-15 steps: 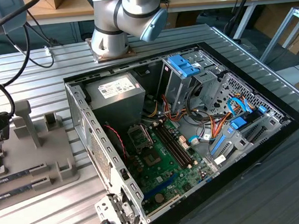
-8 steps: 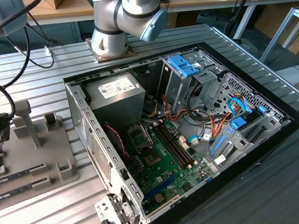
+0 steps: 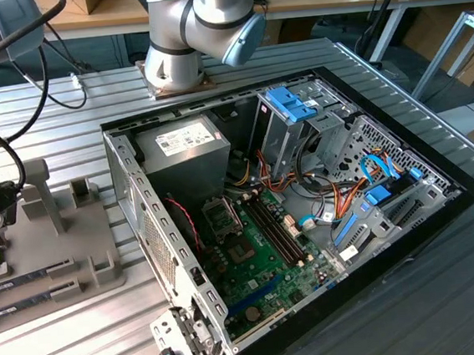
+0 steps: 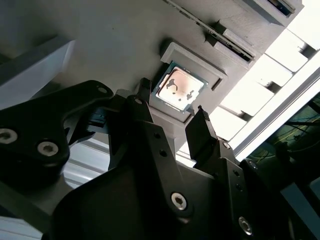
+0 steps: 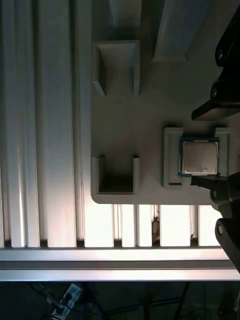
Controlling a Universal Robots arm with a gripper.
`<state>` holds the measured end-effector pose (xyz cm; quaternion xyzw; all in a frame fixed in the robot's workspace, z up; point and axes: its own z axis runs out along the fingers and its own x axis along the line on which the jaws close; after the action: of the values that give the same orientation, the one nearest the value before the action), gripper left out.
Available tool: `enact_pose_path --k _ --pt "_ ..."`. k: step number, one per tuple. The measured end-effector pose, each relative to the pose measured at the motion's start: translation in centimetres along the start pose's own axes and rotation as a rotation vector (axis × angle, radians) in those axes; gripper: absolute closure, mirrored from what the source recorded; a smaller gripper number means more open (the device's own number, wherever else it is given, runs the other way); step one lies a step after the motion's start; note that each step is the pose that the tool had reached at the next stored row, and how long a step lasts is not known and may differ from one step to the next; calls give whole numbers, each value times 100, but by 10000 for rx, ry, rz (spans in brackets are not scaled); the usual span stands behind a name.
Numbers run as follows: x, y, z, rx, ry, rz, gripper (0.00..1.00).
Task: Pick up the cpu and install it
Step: 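Pick up the cpu and move it towards the insertion slot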
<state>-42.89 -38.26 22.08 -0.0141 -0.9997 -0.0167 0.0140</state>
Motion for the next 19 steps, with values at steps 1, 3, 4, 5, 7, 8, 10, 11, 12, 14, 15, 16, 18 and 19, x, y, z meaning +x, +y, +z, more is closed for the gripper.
enact_pose_path --k 1,3,4,5,7,8,10,11,12,14,15,16,18,19 --pt "2 -1 12 0 -1 0 44" --pt "5 -1 32 -1 -1 1 44" --pt "8 -2 44 0 0 0 44" --pt "11 -2 52 0 0 1 44" --pt "15 -3 72 -1 -2 0 44" --pt "18 -3 89 1 -1 0 44" --pt "24 -4 111 26 -3 2 44" --pt "26 -4 118 58 -3 3 44" --pt "31 -5 128 125 -4 4 44" --pt "37 -7 154 190 -4 4 44" --pt "39 -7 169 190 -7 6 44" --pt "41 -7 185 194 -6 6 44" --pt "47 -8 212 201 -6 6 44" --pt "49 -9 220 204 -6 6 44"
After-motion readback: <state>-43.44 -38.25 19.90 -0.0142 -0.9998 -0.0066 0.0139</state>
